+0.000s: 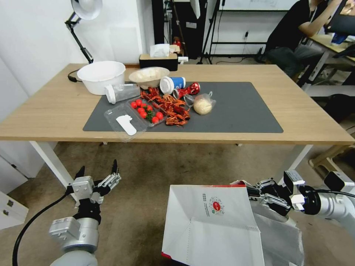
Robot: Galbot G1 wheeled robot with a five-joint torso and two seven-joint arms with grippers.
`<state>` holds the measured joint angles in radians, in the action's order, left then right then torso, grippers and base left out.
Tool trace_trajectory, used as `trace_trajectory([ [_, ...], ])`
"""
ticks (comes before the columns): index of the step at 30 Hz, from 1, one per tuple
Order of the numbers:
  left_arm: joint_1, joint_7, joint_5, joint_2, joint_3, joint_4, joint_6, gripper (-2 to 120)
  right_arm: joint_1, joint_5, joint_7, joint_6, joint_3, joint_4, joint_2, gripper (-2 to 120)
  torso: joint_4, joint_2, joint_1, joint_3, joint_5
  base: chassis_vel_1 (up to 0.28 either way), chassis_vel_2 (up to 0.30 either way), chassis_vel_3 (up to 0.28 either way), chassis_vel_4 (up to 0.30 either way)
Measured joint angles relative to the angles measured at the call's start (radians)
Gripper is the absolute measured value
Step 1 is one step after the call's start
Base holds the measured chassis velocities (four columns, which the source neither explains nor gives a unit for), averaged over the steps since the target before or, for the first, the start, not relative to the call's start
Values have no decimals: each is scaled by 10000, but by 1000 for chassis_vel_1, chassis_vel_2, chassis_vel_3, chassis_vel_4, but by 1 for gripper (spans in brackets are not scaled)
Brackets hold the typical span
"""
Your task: Pick up the food delivery bag from the floor and place it on the table.
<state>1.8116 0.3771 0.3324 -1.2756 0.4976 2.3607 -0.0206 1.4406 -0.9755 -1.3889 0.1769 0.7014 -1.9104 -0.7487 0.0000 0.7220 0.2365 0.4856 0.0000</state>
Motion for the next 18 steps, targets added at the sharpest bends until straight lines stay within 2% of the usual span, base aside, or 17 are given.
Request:
trace_trajectory([
  [15,14,0,-2,-2,16,27,-12,100,0,1,-3,-1,0,-6,-7,0,0,131,50,80,0,0,0,0,0],
  [18,26,-3,-2,10,47,41,-18,100,-5,1,-10,-4,5,-7,-21,0,0,375,144,227,-1,0,0,0,0],
])
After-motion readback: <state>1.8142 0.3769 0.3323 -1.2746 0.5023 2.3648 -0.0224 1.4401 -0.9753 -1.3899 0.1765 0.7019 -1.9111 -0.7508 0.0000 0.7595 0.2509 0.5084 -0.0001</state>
